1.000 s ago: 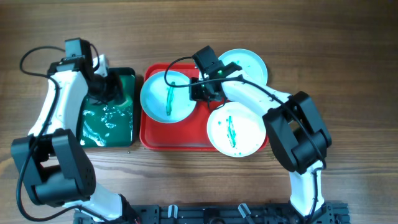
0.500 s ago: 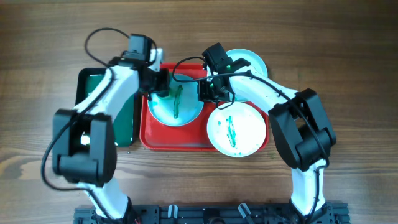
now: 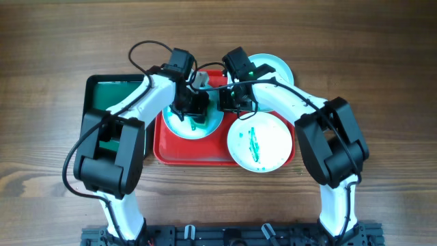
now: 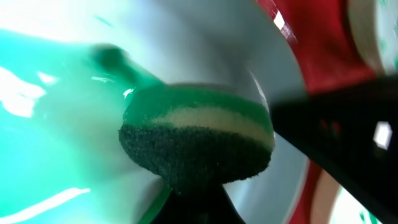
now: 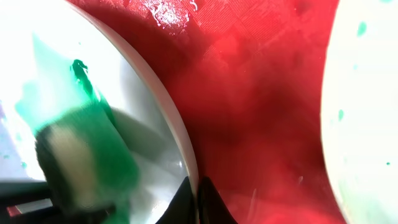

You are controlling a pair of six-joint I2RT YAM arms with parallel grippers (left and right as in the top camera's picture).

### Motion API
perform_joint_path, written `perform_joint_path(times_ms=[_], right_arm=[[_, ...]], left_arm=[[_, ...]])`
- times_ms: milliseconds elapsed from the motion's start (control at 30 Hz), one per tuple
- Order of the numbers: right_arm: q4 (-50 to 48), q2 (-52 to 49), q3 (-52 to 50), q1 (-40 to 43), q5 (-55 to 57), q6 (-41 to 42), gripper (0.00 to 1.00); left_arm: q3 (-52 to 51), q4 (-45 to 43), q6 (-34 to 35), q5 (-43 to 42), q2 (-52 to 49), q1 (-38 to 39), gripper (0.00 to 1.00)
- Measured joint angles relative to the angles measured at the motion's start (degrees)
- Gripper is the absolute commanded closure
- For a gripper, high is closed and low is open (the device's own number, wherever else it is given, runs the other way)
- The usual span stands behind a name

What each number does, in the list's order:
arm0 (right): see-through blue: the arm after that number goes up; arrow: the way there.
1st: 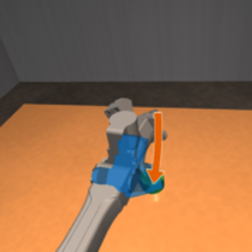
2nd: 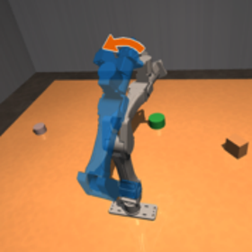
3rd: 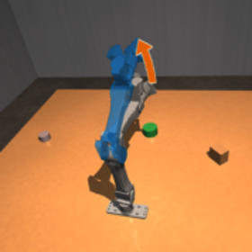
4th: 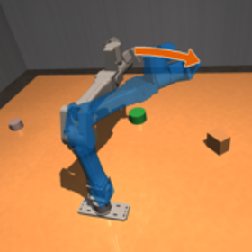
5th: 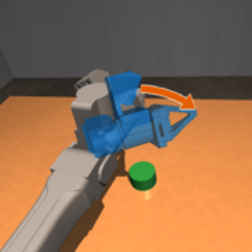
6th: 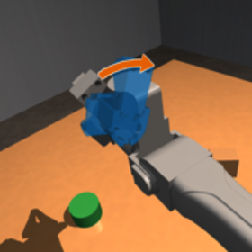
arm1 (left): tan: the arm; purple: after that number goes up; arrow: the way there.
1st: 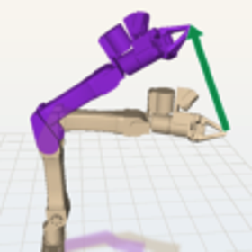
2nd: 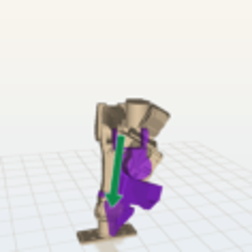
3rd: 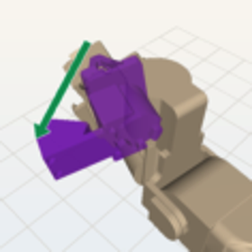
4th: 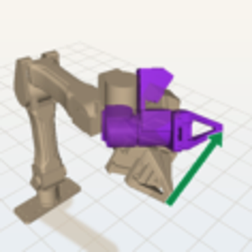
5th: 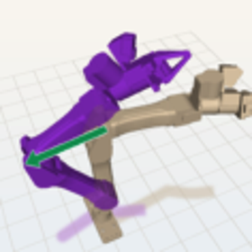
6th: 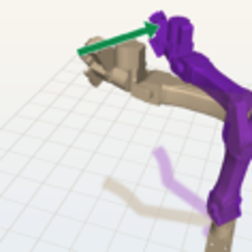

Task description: Clean dirty plates on tray and stack at the side

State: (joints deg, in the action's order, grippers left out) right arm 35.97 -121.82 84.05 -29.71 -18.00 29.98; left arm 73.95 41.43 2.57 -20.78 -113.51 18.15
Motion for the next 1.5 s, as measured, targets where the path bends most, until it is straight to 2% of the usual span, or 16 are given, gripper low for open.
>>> perform_joint_path(times_ms=[100, 300, 433, 500, 600, 700, 767, 867, 1000, 1133, 1300, 1500], right_arm=[[-0.26, 0.0, 0.0, 0.76, -0.66, 0.39, 0.96], [-0.42, 0.0, 0.0, 1.9, -1.07, 0.85, 0.96], [-0.44, 0.0, 0.0, 1.9, -1.09, 1.14, 0.96], [-0.37, 0.0, 0.0, 1.9, -1.09, 1.25, 0.96], [0.0, 0.0, 0.0, 1.88, -1.29, 1.2, 0.96], [0.11, 0.0, 0.0, 1.9, -1.29, 1.18, 0.96], [0.09, 0.0, 0.0, 1.9, -1.29, 1.2, 0.96], [0.07, 0.0, 0.0, 1.9, -1.29, 1.18, 0.96], [0.02, 0.0, 0.0, 1.9, -1.29, 1.2, 0.96], [-0.24, 0.0, 0.0, 2.08, -1.27, 1.25, 0.96], [-0.44, 0.0, 0.0, 2.08, -1.29, 1.49, 0.96], [-0.5, 0.0, 0.0, 2.08, -1.33, 1.68, 0.96]], left_arm=[[0.0, -1.29, 0.81, 0.87, -0.2, -0.22, 0.96], [-0.07, -16.15, 4.33, 10.03, -0.55, -2.82, 0.96], [0.0, -19.47, 5.05, 14.36, -1.55, -3.32, 0.96], [0.44, -17.33, 5.07, 14.78, -1.84, -3.15, 0.96], [1.9, -8.61, 4.57, 13.6, -1.81, -3.3, 0.96], [2.62, 1.81, 0.04, 8.02, -1.75, -3.76, 0.96], [2.45, 5.75, -3.58, 3.61, -1.77, -3.78, 0.96], [1.62, 7.76, -7.3, -2.45, -1.99, -3.76, 0.96], [1.09, 4.68, -8.13, -7.3, -2.64, -3.76, 0.96], [0.83, -2.47, -3.06, -6.91, -2.73, -3.63, 0.96], [0.79, -12.61, 8.96, 2.62, -2.73, -2.93, 0.96], [1.38, -12.55, 15.82, 15.63, -2.34, -2.56, 0.96]])
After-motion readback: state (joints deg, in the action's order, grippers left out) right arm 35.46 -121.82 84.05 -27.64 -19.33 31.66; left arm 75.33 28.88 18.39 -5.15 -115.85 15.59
